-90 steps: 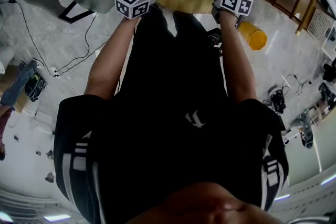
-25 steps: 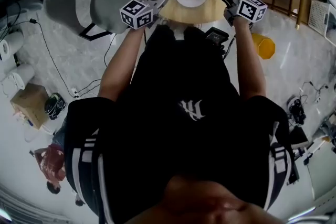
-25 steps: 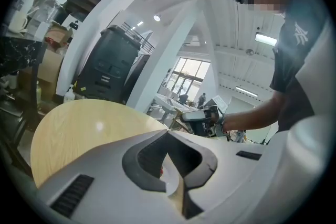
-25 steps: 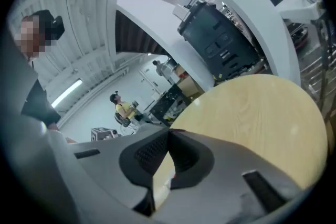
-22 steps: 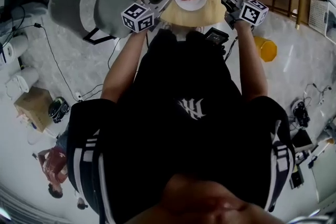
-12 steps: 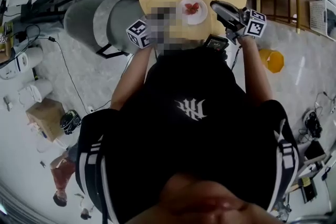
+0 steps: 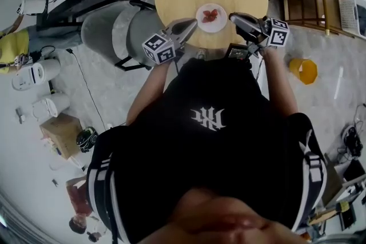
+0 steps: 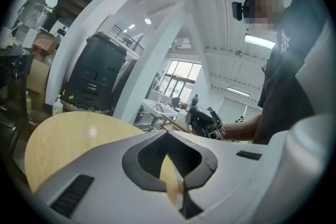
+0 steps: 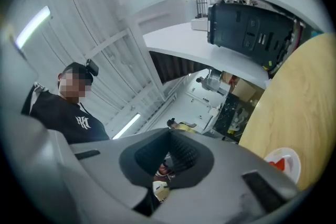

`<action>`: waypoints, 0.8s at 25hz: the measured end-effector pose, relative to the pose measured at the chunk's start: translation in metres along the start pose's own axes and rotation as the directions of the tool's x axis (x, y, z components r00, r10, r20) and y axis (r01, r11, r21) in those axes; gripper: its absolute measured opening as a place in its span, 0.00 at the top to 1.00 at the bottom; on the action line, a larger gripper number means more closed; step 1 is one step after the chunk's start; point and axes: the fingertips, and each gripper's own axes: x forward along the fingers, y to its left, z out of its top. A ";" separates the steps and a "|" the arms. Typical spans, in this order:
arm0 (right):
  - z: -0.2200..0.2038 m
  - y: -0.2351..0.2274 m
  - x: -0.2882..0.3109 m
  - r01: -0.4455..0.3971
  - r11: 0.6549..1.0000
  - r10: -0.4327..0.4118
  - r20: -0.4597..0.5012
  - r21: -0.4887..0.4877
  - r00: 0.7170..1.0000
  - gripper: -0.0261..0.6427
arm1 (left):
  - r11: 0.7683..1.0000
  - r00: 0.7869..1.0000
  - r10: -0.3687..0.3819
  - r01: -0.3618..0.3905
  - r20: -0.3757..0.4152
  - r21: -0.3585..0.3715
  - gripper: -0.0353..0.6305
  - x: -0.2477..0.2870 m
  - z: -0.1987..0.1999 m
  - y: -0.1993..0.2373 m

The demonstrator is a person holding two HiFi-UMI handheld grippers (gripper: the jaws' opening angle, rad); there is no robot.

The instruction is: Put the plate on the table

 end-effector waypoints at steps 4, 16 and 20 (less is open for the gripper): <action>0.001 0.000 -0.012 0.035 0.998 -0.036 -0.016 -0.052 0.999 0.97 | 0.999 0.999 0.034 -0.034 0.006 0.001 0.93 0.002 -0.003 -0.004; -0.011 0.002 -0.058 -0.033 0.999 0.030 -0.124 -0.025 0.992 0.97 | 0.988 0.990 0.141 -0.140 0.007 -0.060 0.93 0.009 -0.033 -0.030; -0.018 0.015 -0.084 -0.004 1.000 0.002 -0.105 -0.020 0.994 0.97 | 0.980 0.987 0.156 -0.158 -0.029 -0.124 0.93 0.006 -0.062 -0.047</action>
